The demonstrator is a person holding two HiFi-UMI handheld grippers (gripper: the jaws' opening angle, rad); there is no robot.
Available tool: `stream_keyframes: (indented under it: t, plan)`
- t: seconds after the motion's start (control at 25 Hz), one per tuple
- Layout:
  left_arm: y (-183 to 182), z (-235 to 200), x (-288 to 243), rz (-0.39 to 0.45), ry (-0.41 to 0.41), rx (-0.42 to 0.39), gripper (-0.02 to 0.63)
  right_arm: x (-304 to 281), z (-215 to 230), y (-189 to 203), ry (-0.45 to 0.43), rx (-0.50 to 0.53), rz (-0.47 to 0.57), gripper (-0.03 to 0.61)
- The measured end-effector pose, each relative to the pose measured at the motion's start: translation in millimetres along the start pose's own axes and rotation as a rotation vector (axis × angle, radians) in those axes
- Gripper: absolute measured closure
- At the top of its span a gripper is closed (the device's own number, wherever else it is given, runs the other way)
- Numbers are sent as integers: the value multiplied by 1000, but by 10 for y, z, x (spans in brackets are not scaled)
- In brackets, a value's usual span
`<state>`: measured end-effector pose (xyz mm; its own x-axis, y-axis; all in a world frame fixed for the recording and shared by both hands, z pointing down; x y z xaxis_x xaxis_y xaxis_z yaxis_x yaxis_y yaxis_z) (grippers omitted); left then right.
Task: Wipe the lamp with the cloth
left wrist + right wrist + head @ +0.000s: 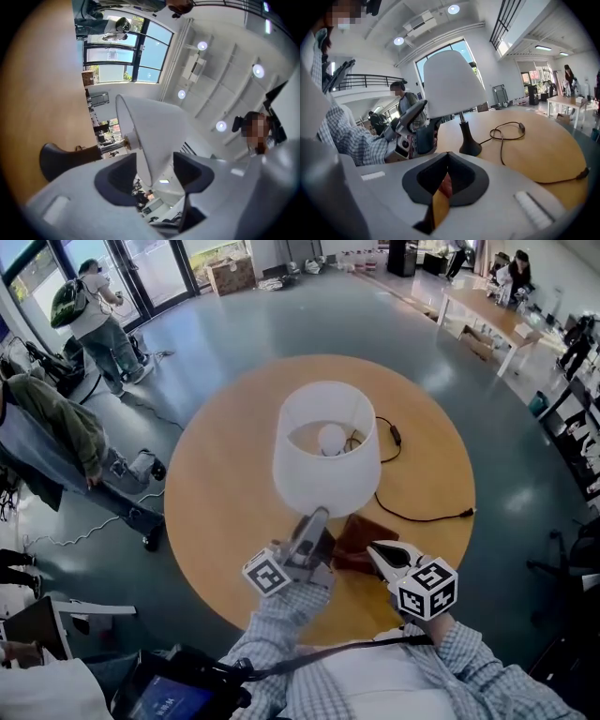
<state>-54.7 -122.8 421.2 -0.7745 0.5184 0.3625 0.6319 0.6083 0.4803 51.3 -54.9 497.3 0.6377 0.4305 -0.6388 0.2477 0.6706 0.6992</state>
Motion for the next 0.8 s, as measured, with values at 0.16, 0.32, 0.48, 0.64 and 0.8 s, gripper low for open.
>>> stream_keyframes:
  t: [0.16,0.32,0.48,0.64,0.8]
  plan:
    - [-21,111,-37,12,86,1,472,-187,53,187,46,143,-115,575]
    - [-15,82,-46,3,93,7,474,-481,49,449,53,370,-298,478]
    - [-13,78,-31,-1,80,14,473,-735,-61,660,33,545,-466,394]
    - [1,71,-41,-4,81,18,474,-970,32,900,32,622,-595,353]
    - [4,61,-37,-4,76,17,472,-1063,84,980,12,658,-633,350]
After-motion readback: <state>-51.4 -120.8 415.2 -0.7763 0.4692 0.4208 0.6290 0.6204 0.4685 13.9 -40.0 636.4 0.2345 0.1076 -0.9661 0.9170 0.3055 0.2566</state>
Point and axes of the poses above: the fingertips, and each gripper's own axes: x backward along the fingers, z to its right, y out of its underside, the point moved 1 cm from there along x, backward along the fingers, and after that the axes turned 15 degrees about -z, right-handed, at the moved point
